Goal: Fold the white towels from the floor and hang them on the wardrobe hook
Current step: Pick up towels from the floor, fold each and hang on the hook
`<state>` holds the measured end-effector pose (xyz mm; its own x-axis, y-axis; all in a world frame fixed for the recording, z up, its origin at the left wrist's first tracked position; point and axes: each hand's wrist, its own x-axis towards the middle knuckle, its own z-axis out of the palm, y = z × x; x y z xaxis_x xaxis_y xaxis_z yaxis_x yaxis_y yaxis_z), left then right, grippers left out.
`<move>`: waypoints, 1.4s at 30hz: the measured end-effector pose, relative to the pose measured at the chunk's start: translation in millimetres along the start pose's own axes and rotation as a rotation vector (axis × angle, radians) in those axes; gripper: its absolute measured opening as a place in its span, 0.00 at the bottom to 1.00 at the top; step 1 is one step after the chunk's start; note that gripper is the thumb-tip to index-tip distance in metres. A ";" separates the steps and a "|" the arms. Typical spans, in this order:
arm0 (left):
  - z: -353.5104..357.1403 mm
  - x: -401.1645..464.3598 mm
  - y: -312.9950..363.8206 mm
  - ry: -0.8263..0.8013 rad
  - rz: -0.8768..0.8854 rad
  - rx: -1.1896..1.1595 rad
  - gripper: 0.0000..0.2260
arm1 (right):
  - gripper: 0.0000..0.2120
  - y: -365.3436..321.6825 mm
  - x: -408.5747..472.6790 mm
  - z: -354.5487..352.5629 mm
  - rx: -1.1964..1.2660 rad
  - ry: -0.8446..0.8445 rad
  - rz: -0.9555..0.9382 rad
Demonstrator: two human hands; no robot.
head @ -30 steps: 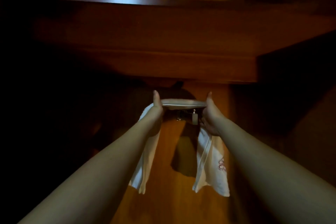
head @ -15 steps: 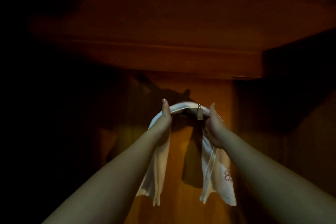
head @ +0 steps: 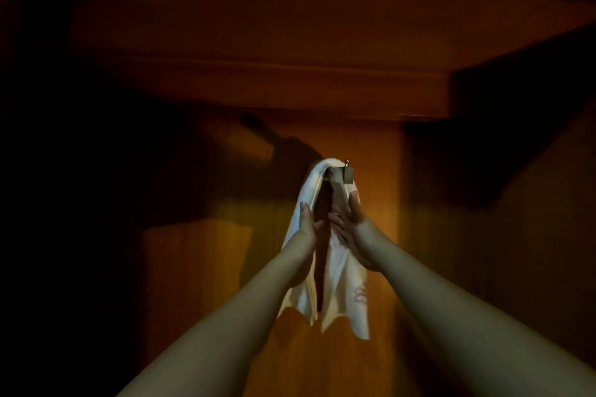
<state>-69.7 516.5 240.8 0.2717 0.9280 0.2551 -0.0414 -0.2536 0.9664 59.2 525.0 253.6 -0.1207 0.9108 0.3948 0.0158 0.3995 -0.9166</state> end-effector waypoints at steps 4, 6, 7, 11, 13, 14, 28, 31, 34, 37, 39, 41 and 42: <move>-3.8 -33.9 -13.3 -0.029 -0.013 0.059 0.43 | 0.38 12.1 -30.9 7.2 -0.126 0.084 0.030; -8.9 -52.3 -16.9 -0.015 -0.002 0.092 0.40 | 0.36 14.5 -53.2 10.8 -0.201 0.128 0.035; -12.0 -62.4 -18.0 -0.011 -0.004 0.109 0.38 | 0.36 14.9 -65.8 13.2 -0.240 0.145 0.048; -26.5 -111.6 -29.3 -0.037 -0.015 0.345 0.29 | 0.26 15.4 -123.1 25.1 -0.401 0.194 0.119; -32.6 -139.2 -38.9 -0.035 -0.007 0.519 0.25 | 0.28 17.4 -156.0 30.3 -0.557 0.212 0.184; -34.3 -153.4 -44.1 -0.044 -0.013 0.580 0.24 | 0.29 19.2 -174.5 32.9 -0.642 0.218 0.222; 18.3 -365.4 -163.7 -0.447 -0.146 0.766 0.26 | 0.33 84.3 -497.0 41.4 -0.950 0.200 0.580; 56.1 -403.0 -196.0 -0.553 -0.150 0.817 0.26 | 0.34 103.3 -567.7 27.7 -0.959 0.195 0.706; 97.9 -429.5 -218.6 -0.695 -0.127 0.874 0.26 | 0.33 118.2 -634.1 6.8 -1.012 0.190 0.805; 146.8 -453.1 -234.2 -0.824 -0.107 0.885 0.26 | 0.33 132.0 -702.1 -16.9 -0.979 0.213 0.880; 186.4 -469.9 -244.6 -0.885 -0.109 0.899 0.25 | 0.34 140.3 -747.3 -33.4 -0.924 0.261 0.946; 229.9 -489.4 -257.5 -0.917 -0.121 0.916 0.25 | 0.34 148.7 -792.7 -50.8 -0.879 0.310 1.004; 252.1 -500.1 -264.4 -0.928 -0.134 0.917 0.25 | 0.34 152.6 -815.4 -59.8 -0.850 0.331 1.029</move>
<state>47.8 50.6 -149.9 0.7942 0.5215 -0.3121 0.6025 -0.6085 0.5165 219.4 -150.5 -204.5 0.5537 0.7662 -0.3261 0.5647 -0.6333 -0.5292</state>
